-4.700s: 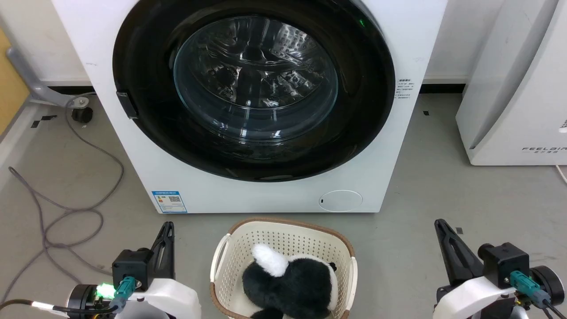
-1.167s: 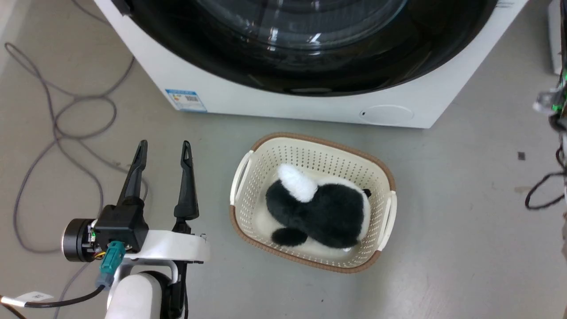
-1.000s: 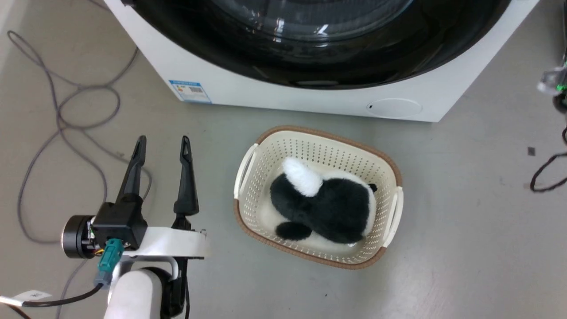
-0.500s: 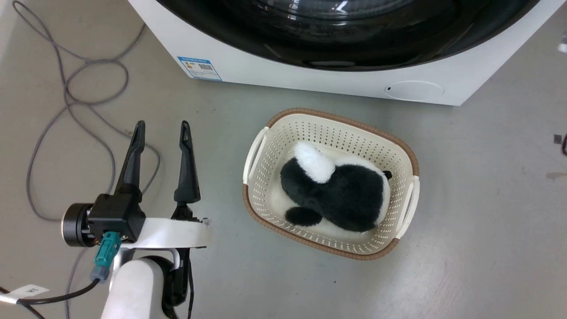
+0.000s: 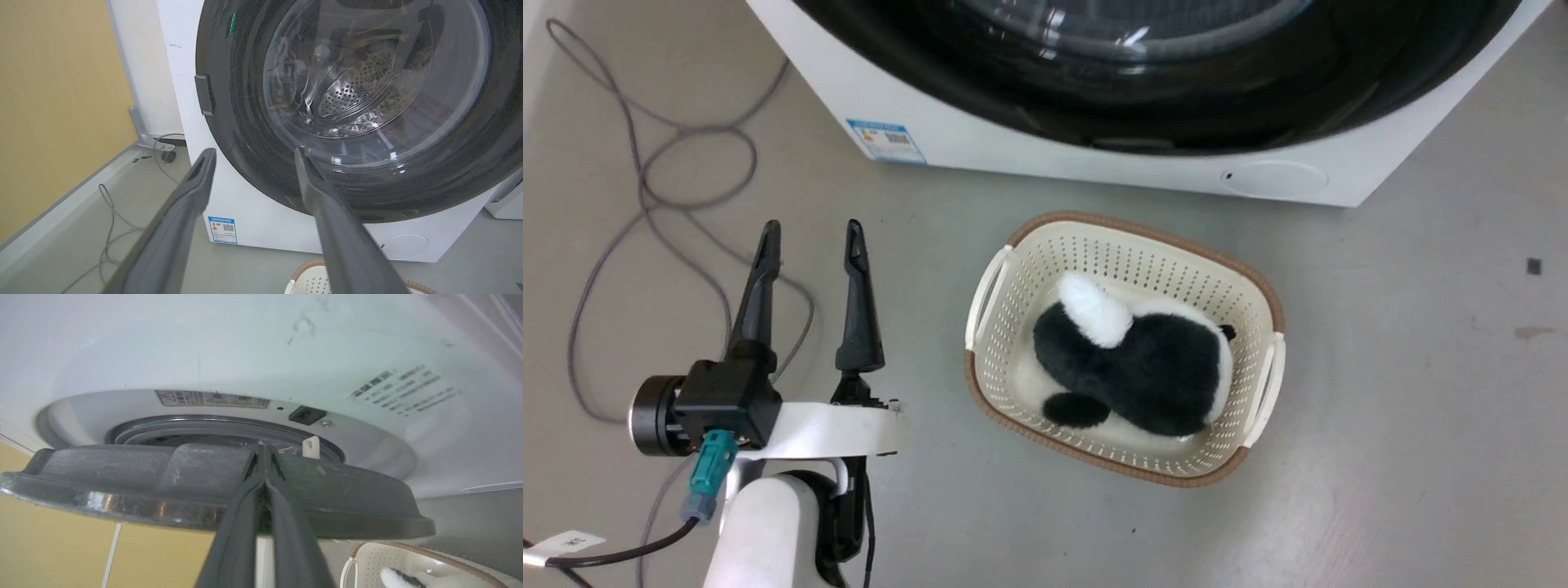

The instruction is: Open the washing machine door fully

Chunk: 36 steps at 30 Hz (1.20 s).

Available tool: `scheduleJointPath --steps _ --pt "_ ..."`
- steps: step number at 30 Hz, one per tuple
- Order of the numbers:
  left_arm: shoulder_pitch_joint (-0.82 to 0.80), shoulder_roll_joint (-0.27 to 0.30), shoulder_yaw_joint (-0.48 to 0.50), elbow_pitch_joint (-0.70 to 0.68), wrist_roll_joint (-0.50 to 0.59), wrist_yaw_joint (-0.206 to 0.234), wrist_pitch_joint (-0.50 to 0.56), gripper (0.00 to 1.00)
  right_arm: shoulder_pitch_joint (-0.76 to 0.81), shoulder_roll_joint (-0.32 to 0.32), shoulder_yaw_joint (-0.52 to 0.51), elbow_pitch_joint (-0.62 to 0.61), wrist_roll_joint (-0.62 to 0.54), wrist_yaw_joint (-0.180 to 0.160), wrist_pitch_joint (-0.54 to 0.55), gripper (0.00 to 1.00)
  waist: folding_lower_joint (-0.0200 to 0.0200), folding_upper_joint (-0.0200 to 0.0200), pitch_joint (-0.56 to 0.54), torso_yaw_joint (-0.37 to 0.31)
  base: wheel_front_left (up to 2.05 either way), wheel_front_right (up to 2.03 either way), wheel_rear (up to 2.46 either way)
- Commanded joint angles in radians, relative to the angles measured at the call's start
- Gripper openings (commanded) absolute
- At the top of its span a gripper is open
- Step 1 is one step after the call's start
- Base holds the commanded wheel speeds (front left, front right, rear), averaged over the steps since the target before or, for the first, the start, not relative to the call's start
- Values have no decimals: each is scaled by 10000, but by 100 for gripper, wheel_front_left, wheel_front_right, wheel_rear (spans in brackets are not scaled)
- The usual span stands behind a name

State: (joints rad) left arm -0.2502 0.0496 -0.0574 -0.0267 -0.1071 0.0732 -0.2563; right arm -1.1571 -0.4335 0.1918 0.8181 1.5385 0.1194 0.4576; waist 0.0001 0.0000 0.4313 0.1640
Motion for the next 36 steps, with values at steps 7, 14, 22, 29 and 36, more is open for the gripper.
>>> scheduleJointPath --steps 7,14,22,29,36 --pt "308 6 193 101 98 -42 -55 100 1012 968 516 -1002 212 113 573 0 -1 0 -651 -321 0 0 0" --pt "660 6 305 152 139 -84 -55 100 2462 1121 825 -2163 419 113 1146 0 -1 0 -1313 -548 0 0 0" --pt "1190 6 479 230 246 -148 -55 100 4200 1314 1262 -3645 623 113 1715 0 -1 0 -2067 -831 0 0 0" --pt "1572 6 511 325 305 -218 -55 100 5523 1593 1491 -4675 816 113 1843 0 -1 0 -2655 -903 0 0 0" --pt "1895 6 424 398 348 -257 -55 100 6732 1952 1758 -5503 905 113 1821 0 -1 0 -3105 -836 0 0 0"
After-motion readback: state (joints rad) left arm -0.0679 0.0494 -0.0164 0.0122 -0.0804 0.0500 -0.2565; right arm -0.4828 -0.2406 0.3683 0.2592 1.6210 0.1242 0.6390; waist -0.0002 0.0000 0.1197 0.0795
